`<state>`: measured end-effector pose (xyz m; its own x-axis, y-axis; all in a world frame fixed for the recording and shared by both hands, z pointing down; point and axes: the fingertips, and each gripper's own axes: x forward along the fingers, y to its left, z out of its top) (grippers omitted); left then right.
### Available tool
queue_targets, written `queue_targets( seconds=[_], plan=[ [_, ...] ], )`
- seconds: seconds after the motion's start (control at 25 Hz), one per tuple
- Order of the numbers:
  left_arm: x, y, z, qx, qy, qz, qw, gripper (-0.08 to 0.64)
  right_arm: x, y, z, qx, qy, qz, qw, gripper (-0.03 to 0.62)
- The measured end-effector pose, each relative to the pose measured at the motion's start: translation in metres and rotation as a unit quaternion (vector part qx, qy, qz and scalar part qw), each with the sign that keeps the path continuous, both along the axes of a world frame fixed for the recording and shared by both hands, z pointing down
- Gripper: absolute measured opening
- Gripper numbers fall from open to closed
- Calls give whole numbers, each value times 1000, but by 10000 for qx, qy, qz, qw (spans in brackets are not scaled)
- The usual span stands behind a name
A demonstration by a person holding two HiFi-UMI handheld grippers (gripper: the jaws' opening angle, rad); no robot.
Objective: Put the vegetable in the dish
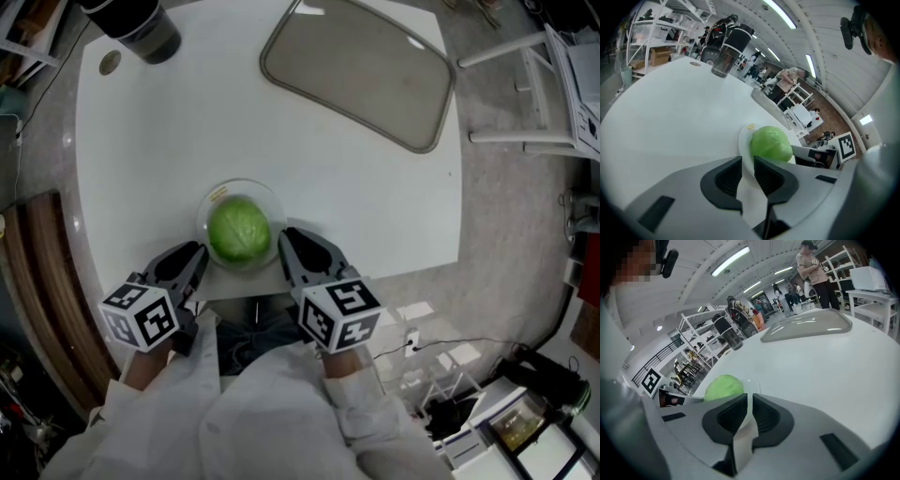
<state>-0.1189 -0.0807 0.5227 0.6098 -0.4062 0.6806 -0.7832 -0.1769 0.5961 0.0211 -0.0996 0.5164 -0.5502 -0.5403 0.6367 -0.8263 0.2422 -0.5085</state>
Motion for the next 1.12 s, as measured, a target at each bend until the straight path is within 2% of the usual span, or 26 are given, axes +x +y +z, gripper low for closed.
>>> queue_targets(
  seconds=[0.2,0.28,0.36,0.64,0.84,1.12],
  plan=[
    [1,1,3,-80,48,-41,9999,77,5,1,3,-60,62,44,10000,28],
    [1,1,5,-120,37,-25,9999,80,6,1,5,-109,66,33,9999,95],
    [1,3,6,-165,42,-23,9999,86,5,3,7,-171,83,-14,9998,110],
    [1,7,9,-297,108,-121,9994,98,2,8,12,-293,164,-125,9994,118],
    [3,8,8,-256,49,-144,9996,98,0,7,13,-325,160,-142,9992,117],
    [5,10,8,-362,215,-262,9988,98,-3,9,18,-408,204,-174,9988,117]
  ],
)
